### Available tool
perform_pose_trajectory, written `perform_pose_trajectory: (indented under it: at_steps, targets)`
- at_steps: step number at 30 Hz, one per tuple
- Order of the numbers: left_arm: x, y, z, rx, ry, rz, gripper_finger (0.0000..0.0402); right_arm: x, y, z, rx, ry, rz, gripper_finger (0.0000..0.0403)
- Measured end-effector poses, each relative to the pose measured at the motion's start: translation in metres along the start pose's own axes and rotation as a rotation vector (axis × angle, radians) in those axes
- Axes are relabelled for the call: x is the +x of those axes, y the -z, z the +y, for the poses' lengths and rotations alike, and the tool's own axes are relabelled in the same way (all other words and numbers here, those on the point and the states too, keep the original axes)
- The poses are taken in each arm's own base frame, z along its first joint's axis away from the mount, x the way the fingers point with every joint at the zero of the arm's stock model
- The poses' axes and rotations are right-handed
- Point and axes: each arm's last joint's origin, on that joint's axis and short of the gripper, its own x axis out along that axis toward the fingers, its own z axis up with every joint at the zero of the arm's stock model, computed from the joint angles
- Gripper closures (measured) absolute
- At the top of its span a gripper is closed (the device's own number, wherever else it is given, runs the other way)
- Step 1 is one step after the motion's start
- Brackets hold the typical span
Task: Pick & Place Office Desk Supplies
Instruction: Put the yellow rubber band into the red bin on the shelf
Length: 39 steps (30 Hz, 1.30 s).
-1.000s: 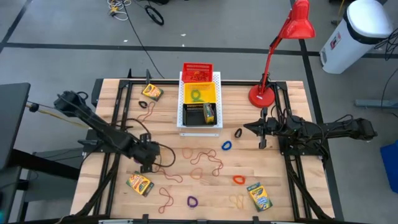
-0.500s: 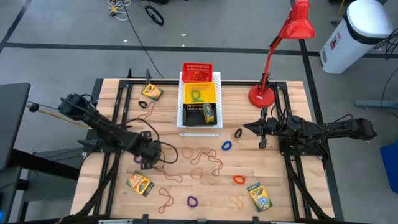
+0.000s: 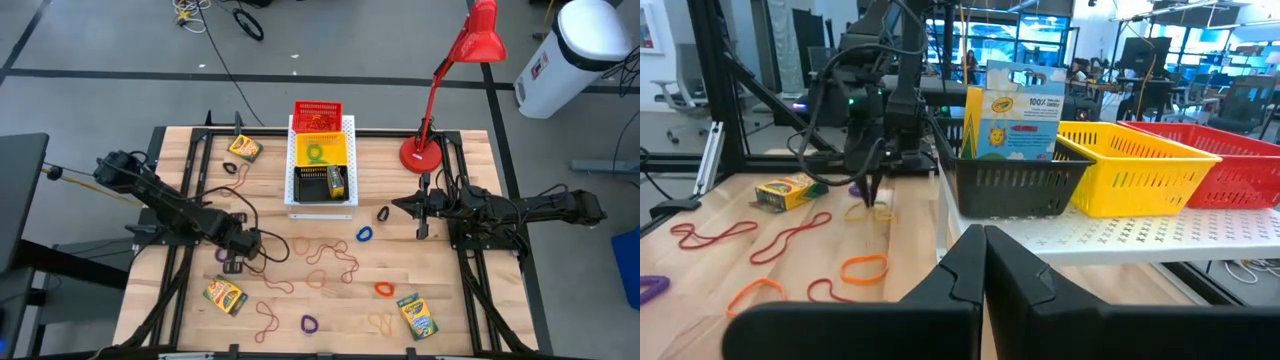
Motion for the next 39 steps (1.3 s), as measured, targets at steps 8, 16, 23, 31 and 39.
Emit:
perform_pose_trajectory:
  at_steps: [8,16,23,31,39]
  targets:
    - [-0.058,-0.009,0.003,0.056,-0.187,-0.022,0.0396,0.000,0.000,0.000,0.000,0.000,0.000,0.0394]
    - [-0.149,-0.025,0.020,-0.017,-0.340,-0.358,0.0396,0.000,0.000,0.000,0.000,0.000,0.000,0.0394]
    - [-0.196,-0.050,0.058,-0.096,-0.543,-0.577,0.0396,0.000,0.000,0.000,0.000,0.000,0.000,0.0394]
    - [-0.206,-0.096,0.122,-0.074,-0.573,-0.796,0.0396,0.000,0.000,0.000,0.000,0.000,0.000,0.0394]
    - [-0.168,-0.129,0.191,-0.098,-0.458,-0.863,0.0395,0.000,0.000,0.000,-0.001,0.000,0.006,0.0394]
